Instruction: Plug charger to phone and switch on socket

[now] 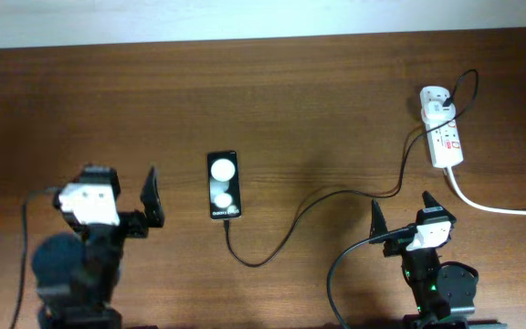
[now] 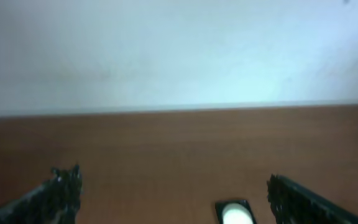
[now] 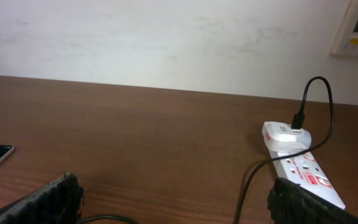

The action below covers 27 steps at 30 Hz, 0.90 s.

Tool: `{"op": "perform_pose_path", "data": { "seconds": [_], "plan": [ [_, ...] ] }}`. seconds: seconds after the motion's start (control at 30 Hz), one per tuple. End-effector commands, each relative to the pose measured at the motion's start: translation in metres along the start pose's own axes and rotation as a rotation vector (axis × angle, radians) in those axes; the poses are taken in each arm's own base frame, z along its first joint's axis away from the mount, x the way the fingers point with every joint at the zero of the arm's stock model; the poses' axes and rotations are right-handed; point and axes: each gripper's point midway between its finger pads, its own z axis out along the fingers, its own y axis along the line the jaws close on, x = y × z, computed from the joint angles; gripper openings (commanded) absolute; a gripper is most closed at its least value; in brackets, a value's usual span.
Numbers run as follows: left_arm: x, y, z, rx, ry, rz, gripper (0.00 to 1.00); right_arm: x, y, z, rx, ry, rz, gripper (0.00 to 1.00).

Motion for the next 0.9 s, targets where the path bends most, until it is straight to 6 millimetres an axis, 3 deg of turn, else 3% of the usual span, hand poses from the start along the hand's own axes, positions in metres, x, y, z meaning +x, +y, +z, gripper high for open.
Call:
{"op": "perform_pose_path", "data": {
  "seconds": [0.0,0.4,0.77,0.87],
  "plan": [
    [0.024,0.001,-0.007,-0.013,-0.075,0.035,0.99,0.002,0.001,0.0,0.0,0.003,0.001,0.99],
    [0.075,-0.007,-0.014,-0.009,-0.308,0.192,1.0,0.002,0.001,0.0,0.0,0.003,0.001,0.99],
    [0.111,-0.007,-0.002,-0.01,-0.238,0.243,0.99,0.002,0.001,0.0,0.0,0.003,0.001,0.99],
    [0.112,-0.004,-0.001,-0.027,-0.234,0.241,0.99,0.002,0.001,0.0,0.0,0.003,0.001,0.99]
  ]
}}
